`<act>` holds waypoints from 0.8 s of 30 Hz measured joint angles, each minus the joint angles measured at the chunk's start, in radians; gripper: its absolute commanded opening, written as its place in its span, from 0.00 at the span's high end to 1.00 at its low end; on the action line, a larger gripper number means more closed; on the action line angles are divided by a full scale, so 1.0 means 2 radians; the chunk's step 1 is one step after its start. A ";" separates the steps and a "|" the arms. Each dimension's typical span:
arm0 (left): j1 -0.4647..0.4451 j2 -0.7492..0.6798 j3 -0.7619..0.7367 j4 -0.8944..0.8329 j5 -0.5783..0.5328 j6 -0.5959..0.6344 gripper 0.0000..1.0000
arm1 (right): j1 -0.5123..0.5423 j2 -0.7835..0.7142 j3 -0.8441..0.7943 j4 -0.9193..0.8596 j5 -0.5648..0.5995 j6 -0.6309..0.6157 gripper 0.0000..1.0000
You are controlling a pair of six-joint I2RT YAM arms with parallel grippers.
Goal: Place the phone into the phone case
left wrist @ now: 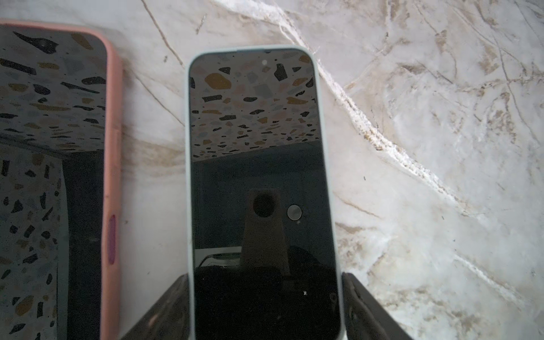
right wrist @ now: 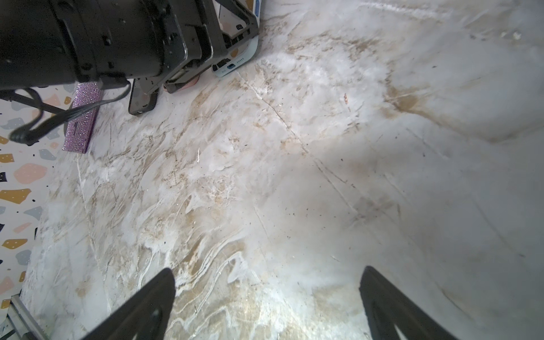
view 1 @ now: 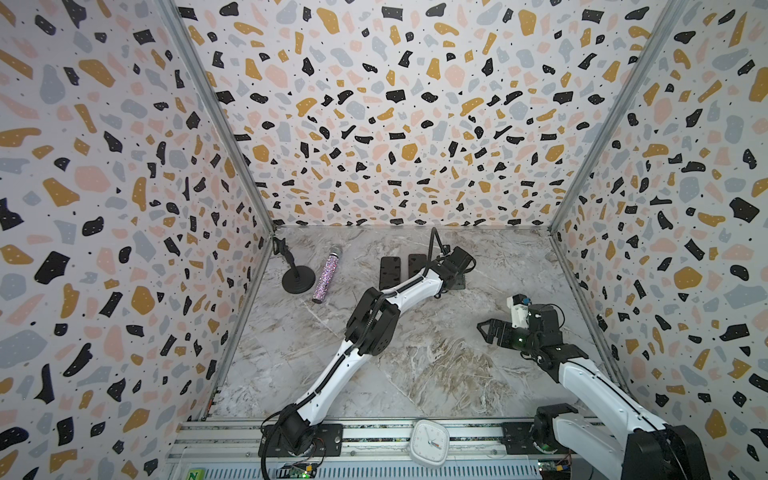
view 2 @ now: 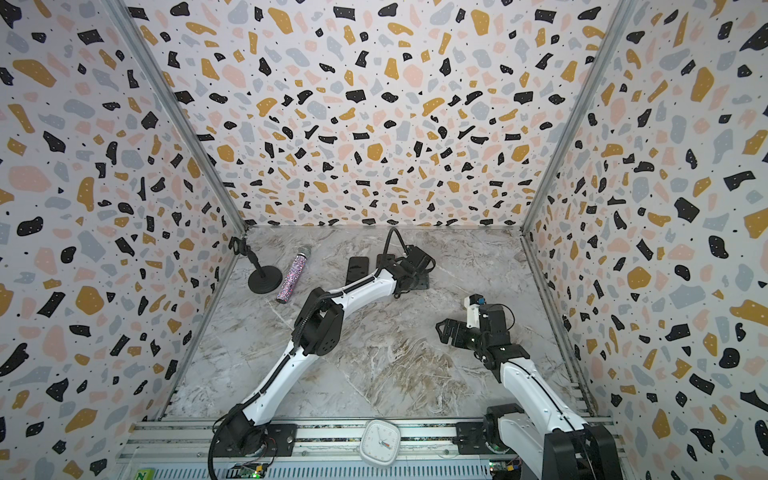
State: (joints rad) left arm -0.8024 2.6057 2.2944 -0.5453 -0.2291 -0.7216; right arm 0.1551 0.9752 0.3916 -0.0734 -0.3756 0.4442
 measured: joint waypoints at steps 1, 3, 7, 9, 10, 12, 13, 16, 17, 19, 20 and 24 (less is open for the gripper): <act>0.000 0.001 0.002 0.000 0.000 0.000 0.49 | 0.000 0.000 0.000 0.000 0.000 0.000 0.01; 0.001 0.003 0.005 0.002 0.000 0.000 0.48 | 0.000 0.000 0.000 0.000 -0.001 0.000 0.01; 0.001 0.004 0.005 0.003 0.000 -0.002 0.43 | -0.002 0.000 0.000 0.000 -0.003 0.000 0.01; 0.001 0.004 0.005 0.004 0.001 -0.002 0.40 | -0.002 0.000 0.000 0.001 -0.005 0.000 0.01; 0.001 0.004 0.005 0.004 0.001 -0.002 0.37 | -0.002 0.000 0.000 0.001 -0.006 0.000 0.01; 0.001 0.004 0.005 0.004 0.002 -0.002 0.33 | -0.003 0.000 0.000 0.003 -0.007 0.000 0.01; 0.002 0.004 0.005 0.004 0.002 -0.002 0.32 | -0.003 0.000 -0.001 0.003 -0.008 0.000 0.01; 0.002 0.004 0.005 0.004 0.003 -0.002 0.26 | -0.004 0.001 -0.001 0.003 -0.009 0.000 0.01; 0.002 0.004 0.005 0.005 0.003 -0.002 0.25 | -0.004 0.002 -0.001 0.003 -0.010 0.000 0.01; 0.002 0.004 0.005 0.005 0.004 -0.002 0.21 | -0.005 0.003 -0.001 0.003 -0.010 0.000 0.01; 0.002 0.004 0.005 0.006 0.005 -0.002 0.20 | -0.005 0.003 -0.001 0.003 -0.010 0.000 0.01; 0.003 0.004 0.005 0.015 0.010 -0.003 0.10 | -0.005 0.003 -0.001 0.003 -0.012 0.000 0.01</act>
State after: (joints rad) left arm -0.7963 2.6129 2.3039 -0.5156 -0.2100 -0.7280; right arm 0.1444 0.9806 0.3897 -0.0666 -0.3996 0.4442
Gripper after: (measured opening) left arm 0.871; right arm 0.990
